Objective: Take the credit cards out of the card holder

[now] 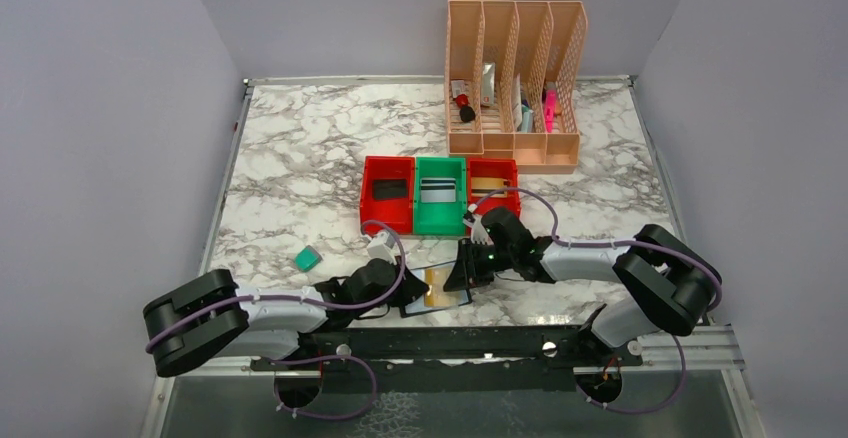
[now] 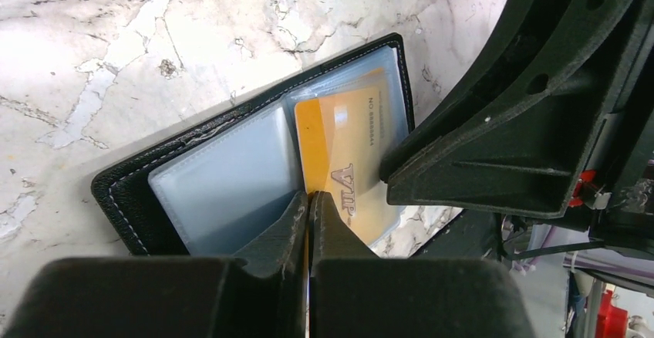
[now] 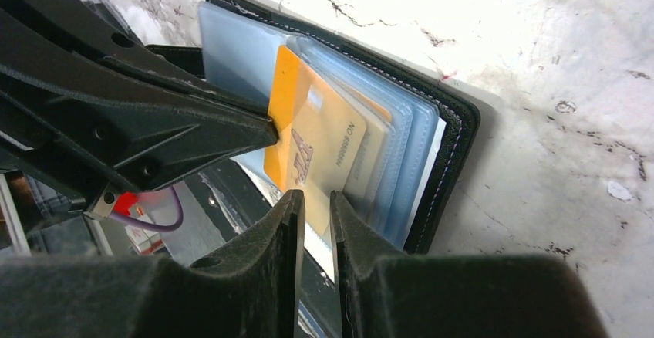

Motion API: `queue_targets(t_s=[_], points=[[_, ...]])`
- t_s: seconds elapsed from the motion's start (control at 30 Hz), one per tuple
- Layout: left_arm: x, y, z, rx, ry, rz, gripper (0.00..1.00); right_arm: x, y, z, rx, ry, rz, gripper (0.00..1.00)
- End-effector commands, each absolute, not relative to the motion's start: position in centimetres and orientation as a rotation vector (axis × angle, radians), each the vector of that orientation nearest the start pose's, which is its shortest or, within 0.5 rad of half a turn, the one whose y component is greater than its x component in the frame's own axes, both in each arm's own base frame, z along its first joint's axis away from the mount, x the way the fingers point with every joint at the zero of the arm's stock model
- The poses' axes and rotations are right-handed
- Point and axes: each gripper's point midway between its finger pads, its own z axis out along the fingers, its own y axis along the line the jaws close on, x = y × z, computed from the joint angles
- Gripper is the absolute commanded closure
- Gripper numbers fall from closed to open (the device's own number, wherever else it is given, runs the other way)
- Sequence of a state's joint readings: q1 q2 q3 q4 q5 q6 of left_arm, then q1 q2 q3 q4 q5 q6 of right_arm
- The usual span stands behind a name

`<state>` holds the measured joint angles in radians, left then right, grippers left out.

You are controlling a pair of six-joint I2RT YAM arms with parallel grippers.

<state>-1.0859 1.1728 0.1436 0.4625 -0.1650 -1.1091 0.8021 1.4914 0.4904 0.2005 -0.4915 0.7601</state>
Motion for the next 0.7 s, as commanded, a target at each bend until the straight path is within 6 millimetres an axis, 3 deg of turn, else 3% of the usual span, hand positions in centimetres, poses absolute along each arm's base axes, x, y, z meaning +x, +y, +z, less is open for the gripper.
queue_targets(t_s=[0.0,0.37,0.57,0.67], points=[[12.4,-27.0,3.1,-0.055,2.326,-1.095,1.00,13.9,27.3,-0.3,-0.244,2.733,1.013,0.75],[12.9,-24.6,2.5,-0.074,2.361,-0.930,1.00,14.7,26.4,0.2,-0.161,2.703,0.933,0.75],[12.9,-23.9,2.7,-0.071,2.365,-0.888,1.00,14.8,26.8,0.6,-0.171,2.691,0.969,0.75],[12.8,-24.1,2.9,-0.071,2.356,-0.915,1.00,14.9,27.7,1.9,-0.222,2.658,1.024,0.75]])
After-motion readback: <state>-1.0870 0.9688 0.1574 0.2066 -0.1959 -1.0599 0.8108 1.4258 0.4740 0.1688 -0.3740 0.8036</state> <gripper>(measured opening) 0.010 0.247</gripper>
